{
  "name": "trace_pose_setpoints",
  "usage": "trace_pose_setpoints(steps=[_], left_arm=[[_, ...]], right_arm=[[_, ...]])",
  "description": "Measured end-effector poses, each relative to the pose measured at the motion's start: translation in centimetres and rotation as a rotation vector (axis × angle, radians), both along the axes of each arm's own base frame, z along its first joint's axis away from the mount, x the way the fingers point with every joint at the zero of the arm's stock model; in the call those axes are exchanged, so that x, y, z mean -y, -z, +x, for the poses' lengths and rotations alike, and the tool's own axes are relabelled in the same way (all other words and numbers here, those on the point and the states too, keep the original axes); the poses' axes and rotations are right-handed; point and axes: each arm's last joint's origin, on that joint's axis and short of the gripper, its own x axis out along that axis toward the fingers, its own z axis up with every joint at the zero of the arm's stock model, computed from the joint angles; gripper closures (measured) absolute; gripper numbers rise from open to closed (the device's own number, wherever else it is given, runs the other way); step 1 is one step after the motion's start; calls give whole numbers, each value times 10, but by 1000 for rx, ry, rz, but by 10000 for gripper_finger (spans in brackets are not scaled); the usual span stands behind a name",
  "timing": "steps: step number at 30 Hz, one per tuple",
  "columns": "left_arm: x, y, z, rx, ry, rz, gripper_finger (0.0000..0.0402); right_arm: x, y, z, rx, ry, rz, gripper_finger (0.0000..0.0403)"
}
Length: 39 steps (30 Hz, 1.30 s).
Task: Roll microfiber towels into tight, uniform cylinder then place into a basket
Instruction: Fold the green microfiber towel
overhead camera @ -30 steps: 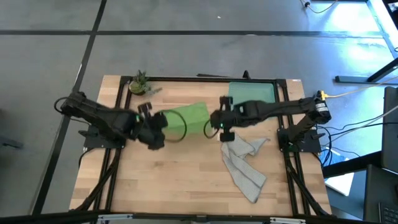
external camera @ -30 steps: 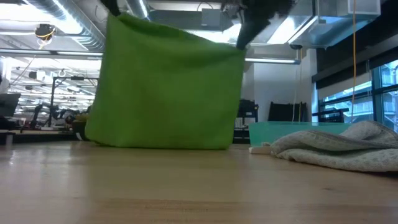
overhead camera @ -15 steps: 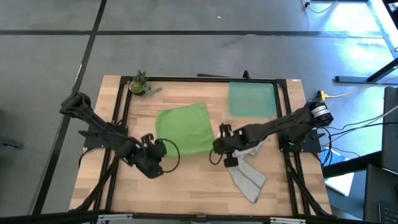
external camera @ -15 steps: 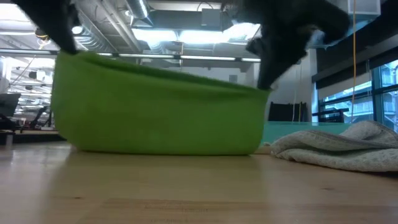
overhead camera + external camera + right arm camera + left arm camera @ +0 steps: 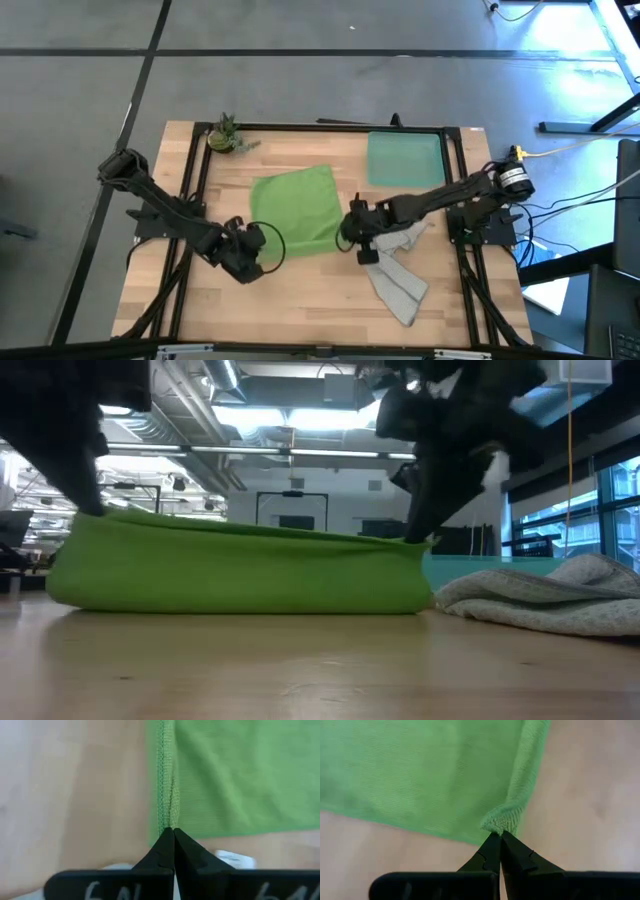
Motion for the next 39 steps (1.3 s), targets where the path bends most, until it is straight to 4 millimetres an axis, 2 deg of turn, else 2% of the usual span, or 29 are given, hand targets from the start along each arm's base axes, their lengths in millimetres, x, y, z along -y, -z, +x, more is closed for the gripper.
trace_pose_setpoints(steps=[10, 20, 30, 39], left_arm=[[-38, 1, -1, -91, -210, 168, 401], [-77, 3, 7, -104, -361, 280, 401], [-107, 29, -2, -147, -491, 319, 401], [-124, 33, 5, -133, -474, 313, 398]], right_arm=[[68, 7, 16, 54, 52, -87, 403], [128, 18, 22, 101, 113, -157, 403], [154, 17, 24, 171, 120, -215, 403], [162, 21, 24, 168, 125, -232, 397]])
